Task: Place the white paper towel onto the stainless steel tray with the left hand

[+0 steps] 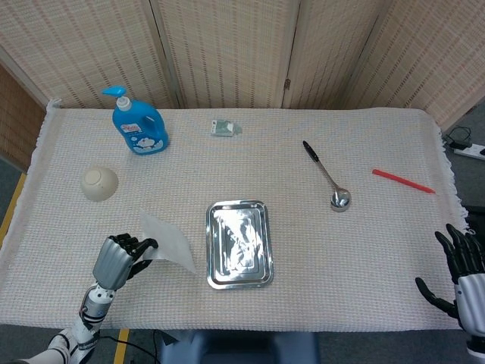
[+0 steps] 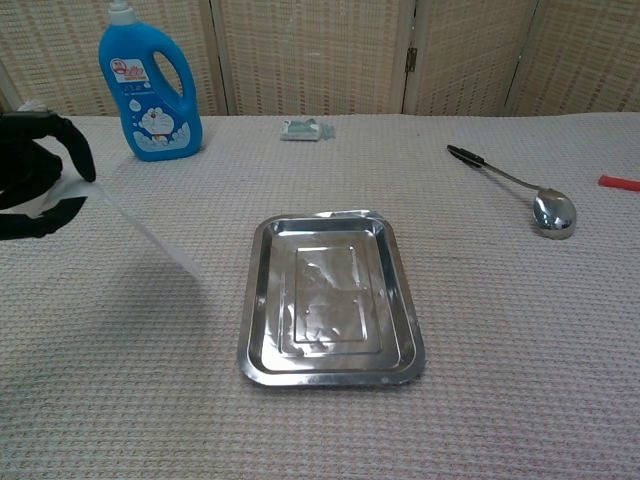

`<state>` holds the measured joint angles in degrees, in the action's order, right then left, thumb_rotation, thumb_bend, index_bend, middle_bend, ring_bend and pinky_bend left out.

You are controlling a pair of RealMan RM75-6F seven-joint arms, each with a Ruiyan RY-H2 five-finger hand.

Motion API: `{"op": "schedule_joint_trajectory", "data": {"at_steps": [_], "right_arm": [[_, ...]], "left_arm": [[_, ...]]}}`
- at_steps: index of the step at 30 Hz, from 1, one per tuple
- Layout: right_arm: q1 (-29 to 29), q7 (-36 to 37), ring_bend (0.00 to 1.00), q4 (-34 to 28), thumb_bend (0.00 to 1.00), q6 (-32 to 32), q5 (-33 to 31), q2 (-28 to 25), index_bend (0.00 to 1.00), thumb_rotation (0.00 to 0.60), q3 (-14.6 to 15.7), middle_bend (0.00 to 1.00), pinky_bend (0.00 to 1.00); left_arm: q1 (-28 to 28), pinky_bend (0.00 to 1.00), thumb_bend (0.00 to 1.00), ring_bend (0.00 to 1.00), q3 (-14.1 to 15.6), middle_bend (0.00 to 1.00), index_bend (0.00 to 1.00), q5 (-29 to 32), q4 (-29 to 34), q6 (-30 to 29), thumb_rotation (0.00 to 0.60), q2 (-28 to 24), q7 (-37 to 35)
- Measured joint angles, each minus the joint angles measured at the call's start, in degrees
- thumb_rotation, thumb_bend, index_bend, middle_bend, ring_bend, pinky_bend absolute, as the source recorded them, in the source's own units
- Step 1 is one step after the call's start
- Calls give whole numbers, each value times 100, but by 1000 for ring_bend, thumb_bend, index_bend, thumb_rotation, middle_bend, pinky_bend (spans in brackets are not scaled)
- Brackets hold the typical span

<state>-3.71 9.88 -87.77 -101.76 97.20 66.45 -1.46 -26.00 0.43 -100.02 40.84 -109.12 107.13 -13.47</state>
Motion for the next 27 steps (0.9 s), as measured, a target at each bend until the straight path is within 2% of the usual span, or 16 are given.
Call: {"op": "schedule_joint_trajectory", "data": {"at_steps": [9, 12, 17, 21, 24, 27], "right_arm": [[-59, 239, 0, -15, 315, -121, -5, -108, 0, 600, -30, 0, 0], [-66, 283, 0, -16, 315, -130, -5, -130, 0, 600, -31, 0, 0], [-70, 323, 0, -13, 315, -125, -36, -151, 0, 600, -46, 0, 0], [-59, 329, 0, -1, 315, -89, -79, -152, 0, 600, -68, 0, 0], [-62, 347, 0, 1, 315, -101, -71, -157, 0, 600, -70, 0, 0], [-75, 360, 0, -1, 315, -151, -38, -162, 0, 600, -69, 0, 0]], "left_arm": [[-590, 1000, 575, 1000, -149, 1000, 605, -285, 1366, 642, 600, -228, 1188], [-853, 1000, 575, 1000, -337, 1000, 604, -361, 1779, 852, 600, -317, 1601], [-1351, 1000, 575, 1000, -868, 1000, 604, -392, 2404, 1238, 600, -497, 2120], [-1563, 1000, 574, 1000, -1110, 1000, 604, -358, 2762, 1446, 600, -583, 2352], [-1604, 1000, 575, 1000, -1113, 1000, 604, -353, 2856, 1537, 600, -552, 2462], [-1549, 1000, 575, 1000, -945, 1000, 604, -336, 2787, 1624, 600, -458, 2472]]}}
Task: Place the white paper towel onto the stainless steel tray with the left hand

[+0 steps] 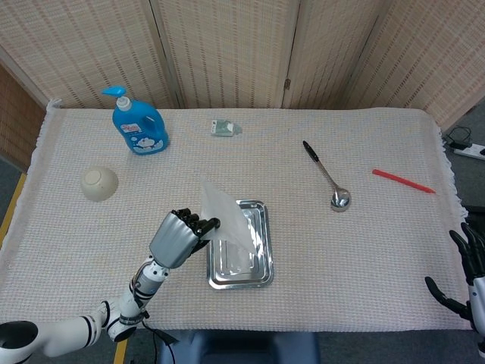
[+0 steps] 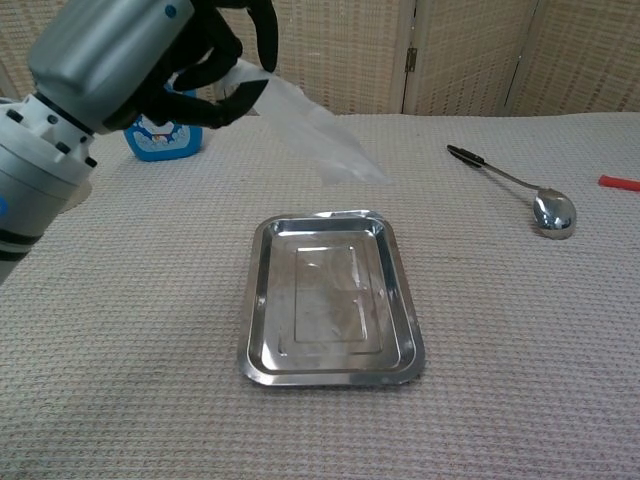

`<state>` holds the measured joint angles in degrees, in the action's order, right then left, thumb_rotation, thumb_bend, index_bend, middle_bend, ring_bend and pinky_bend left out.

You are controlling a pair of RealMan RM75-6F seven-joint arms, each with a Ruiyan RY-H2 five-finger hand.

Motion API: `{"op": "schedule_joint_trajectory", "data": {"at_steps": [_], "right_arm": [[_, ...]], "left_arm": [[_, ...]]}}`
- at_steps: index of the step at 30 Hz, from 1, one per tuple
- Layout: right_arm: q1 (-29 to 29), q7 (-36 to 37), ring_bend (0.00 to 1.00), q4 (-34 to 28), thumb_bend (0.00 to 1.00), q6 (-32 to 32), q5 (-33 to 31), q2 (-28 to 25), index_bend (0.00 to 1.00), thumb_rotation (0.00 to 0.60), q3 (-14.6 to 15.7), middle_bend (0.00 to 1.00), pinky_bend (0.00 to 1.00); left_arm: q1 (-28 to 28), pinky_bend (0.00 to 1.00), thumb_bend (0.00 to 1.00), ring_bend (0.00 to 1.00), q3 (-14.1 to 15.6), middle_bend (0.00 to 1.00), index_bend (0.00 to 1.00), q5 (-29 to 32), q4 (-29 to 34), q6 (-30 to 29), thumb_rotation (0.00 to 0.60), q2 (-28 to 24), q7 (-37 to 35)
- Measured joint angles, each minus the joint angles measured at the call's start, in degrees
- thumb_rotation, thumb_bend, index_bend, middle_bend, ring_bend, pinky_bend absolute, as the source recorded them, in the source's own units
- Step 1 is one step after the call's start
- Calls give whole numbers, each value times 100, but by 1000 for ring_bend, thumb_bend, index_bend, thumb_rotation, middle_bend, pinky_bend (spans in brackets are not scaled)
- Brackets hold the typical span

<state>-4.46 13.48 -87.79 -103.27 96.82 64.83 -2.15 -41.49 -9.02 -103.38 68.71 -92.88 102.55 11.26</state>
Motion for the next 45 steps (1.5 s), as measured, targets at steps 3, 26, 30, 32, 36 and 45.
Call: {"op": "schedule_joint_trajectory", "data": {"at_steps": [3, 26, 30, 32, 36, 45], "right_arm": [[-12, 22, 0, -2, 315, -22, 17, -4, 0, 600, 2, 0, 0], [-194, 636, 0, -60, 315, -436, -234, -217, 0, 600, -252, 0, 0], [-192, 570, 0, -63, 315, -426, -169, -195, 0, 600, -227, 0, 0], [-186, 537, 0, -67, 315, -403, -134, -181, 0, 600, -208, 0, 0], [-168, 460, 0, -63, 315, -353, -76, -149, 0, 600, -175, 0, 0], [-122, 352, 0, -64, 315, -245, 52, -94, 0, 600, -92, 0, 0]], "left_arm": [[111, 1000, 575, 1000, 287, 1000, 596, -9, -266, 96, 600, 154, -4], [704, 1000, 575, 1000, 1370, 1000, 526, -179, -1712, 705, 600, 1207, -498], [717, 1000, 575, 1000, 1343, 1000, 518, -209, -1692, 599, 600, 1137, -499], [737, 1000, 575, 1000, 1332, 1000, 503, -221, -1623, 531, 600, 1059, -478], [809, 1000, 575, 1000, 1330, 1000, 431, -203, -1317, 472, 600, 847, -423], [825, 1000, 771, 1000, 1389, 1000, 221, 287, 550, 1382, 600, -28, -180]]}}
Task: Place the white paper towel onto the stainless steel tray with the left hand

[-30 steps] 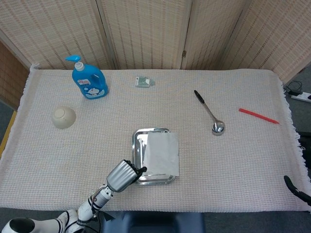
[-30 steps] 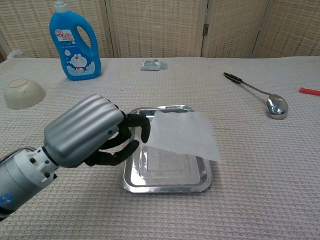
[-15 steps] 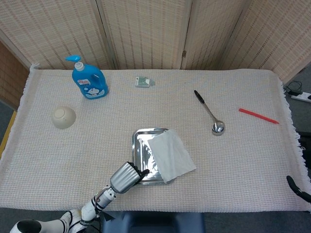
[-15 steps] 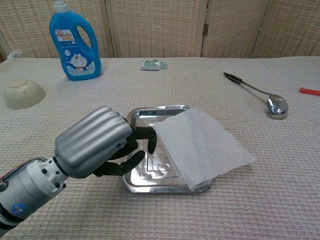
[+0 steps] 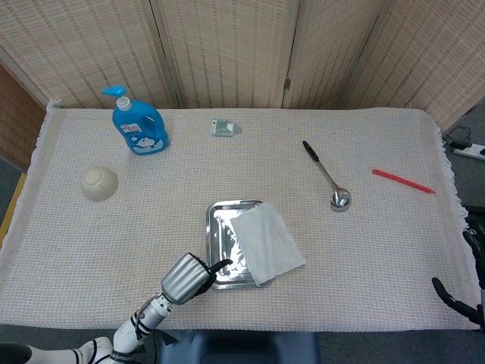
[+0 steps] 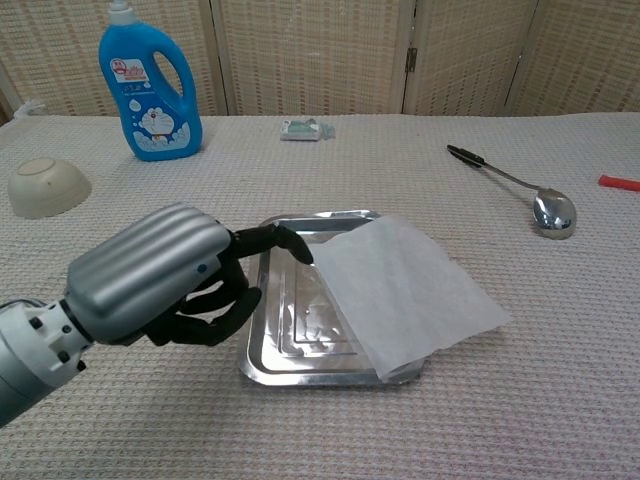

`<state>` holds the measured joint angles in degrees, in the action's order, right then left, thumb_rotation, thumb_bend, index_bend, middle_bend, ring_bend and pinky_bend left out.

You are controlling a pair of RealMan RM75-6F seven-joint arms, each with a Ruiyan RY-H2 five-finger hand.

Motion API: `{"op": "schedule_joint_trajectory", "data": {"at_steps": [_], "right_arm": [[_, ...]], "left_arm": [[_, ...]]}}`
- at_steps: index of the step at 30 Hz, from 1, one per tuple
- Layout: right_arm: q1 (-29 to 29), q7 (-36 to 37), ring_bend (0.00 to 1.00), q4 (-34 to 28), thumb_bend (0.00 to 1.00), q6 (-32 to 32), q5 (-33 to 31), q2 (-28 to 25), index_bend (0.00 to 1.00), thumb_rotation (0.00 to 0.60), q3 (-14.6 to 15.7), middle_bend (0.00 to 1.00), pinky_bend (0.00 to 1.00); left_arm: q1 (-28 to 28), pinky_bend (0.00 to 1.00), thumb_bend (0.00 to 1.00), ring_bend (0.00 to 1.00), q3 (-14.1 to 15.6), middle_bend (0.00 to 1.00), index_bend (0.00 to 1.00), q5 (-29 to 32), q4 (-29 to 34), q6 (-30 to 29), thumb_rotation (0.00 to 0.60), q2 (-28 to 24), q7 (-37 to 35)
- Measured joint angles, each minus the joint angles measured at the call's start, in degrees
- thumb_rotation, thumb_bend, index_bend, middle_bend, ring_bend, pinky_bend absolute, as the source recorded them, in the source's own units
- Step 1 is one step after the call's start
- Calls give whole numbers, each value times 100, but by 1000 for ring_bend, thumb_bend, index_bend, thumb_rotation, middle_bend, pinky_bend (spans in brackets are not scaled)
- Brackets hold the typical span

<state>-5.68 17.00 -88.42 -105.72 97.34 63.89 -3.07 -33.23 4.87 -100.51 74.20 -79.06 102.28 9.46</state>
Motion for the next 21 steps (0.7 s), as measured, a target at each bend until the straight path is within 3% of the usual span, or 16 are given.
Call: {"op": "schedule_joint_trajectory", "data": {"at_steps": [5, 10, 15, 21], "right_arm": [[9, 13, 0, 3, 315, 37, -34, -5, 0, 600, 2, 0, 0], [21, 22, 0, 8, 315, 83, -83, -7, 0, 600, -11, 0, 0], [38, 13, 0, 14, 315, 125, -116, -1, 0, 600, -18, 0, 0], [46, 20, 0, -3, 315, 208, -210, -17, 0, 600, -29, 0, 0]], "left_arm": [[-212, 1000, 877, 1000, -157, 1000, 170, 668, 1261, 1133, 600, -603, 323], [-527, 1000, 942, 1000, -605, 1000, 149, 1340, 1924, 1832, 600, -948, 706], [-726, 1000, 955, 1000, -823, 1000, 157, 1601, 1981, 2125, 600, -962, 810], [-874, 1000, 981, 1000, -908, 1000, 241, 1749, 1721, 2359, 600, -746, 810]]}}
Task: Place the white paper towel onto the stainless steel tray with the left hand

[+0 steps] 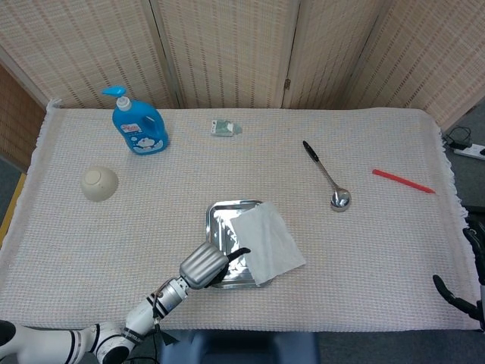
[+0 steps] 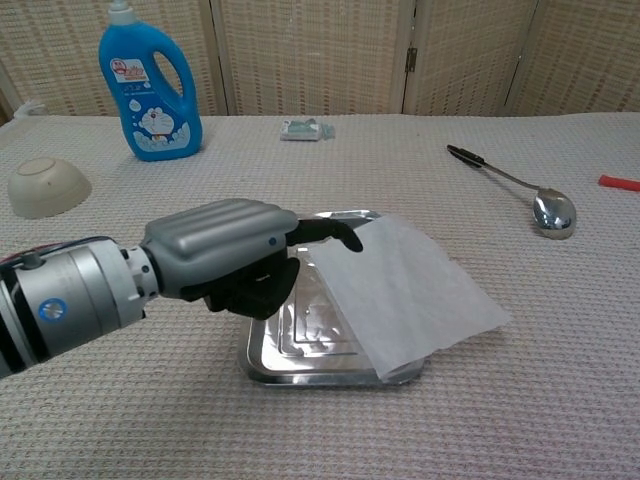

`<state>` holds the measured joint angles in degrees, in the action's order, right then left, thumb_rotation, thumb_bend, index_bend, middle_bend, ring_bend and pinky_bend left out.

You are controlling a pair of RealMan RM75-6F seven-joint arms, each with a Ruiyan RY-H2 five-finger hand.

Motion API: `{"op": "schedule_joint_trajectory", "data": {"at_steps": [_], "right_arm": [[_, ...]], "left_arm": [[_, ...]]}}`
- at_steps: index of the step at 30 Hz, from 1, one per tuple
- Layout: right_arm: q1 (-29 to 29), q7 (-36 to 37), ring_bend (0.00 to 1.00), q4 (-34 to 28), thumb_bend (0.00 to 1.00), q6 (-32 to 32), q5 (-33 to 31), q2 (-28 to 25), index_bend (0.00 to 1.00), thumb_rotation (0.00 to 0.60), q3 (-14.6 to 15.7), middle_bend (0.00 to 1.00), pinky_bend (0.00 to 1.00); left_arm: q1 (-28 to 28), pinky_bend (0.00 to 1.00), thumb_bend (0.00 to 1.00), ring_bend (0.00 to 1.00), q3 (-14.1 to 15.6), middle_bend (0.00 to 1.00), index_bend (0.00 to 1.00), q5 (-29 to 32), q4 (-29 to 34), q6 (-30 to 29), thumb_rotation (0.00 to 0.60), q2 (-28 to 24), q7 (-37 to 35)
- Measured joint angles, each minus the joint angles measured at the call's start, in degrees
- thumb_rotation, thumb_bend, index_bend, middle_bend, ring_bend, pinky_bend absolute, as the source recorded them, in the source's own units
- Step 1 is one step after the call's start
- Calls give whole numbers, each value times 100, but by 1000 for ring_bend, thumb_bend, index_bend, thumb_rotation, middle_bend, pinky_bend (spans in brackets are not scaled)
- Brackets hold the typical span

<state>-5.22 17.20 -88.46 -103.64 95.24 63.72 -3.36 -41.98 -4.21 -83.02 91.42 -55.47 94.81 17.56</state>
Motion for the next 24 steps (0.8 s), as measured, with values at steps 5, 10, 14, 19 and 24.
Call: {"op": "schedule_joint_trajectory", "data": {"at_steps": [5, 10, 14, 19, 24], "right_arm": [[4, 108, 0, -23, 315, 47, -38, -53, 0, 600, 7, 0, 0], [-3, 203, 0, -59, 315, 134, -92, -119, 0, 600, 41, 0, 0], [-43, 310, 0, -72, 315, 60, -121, -162, 0, 600, 25, 0, 0], [-63, 362, 0, -72, 315, 31, -146, -179, 0, 600, 0, 0, 0], [-37, 356, 0, -73, 315, 86, -127, -184, 0, 600, 8, 0, 0]], "left_arm": [[-266, 1000, 988, 1000, -149, 1000, 254, 268, -329, 371, 600, 379, 172], [-488, 1000, 981, 1000, -181, 1000, 246, 429, -679, 638, 600, 688, 456], [-573, 1000, 981, 1000, -186, 1000, 254, 493, -938, 705, 600, 881, 480], [-616, 1000, 985, 1000, -185, 1000, 274, 541, -1179, 697, 600, 1044, 461], [-631, 1000, 984, 1000, -165, 1000, 280, 566, -1338, 688, 600, 1139, 413]]}}
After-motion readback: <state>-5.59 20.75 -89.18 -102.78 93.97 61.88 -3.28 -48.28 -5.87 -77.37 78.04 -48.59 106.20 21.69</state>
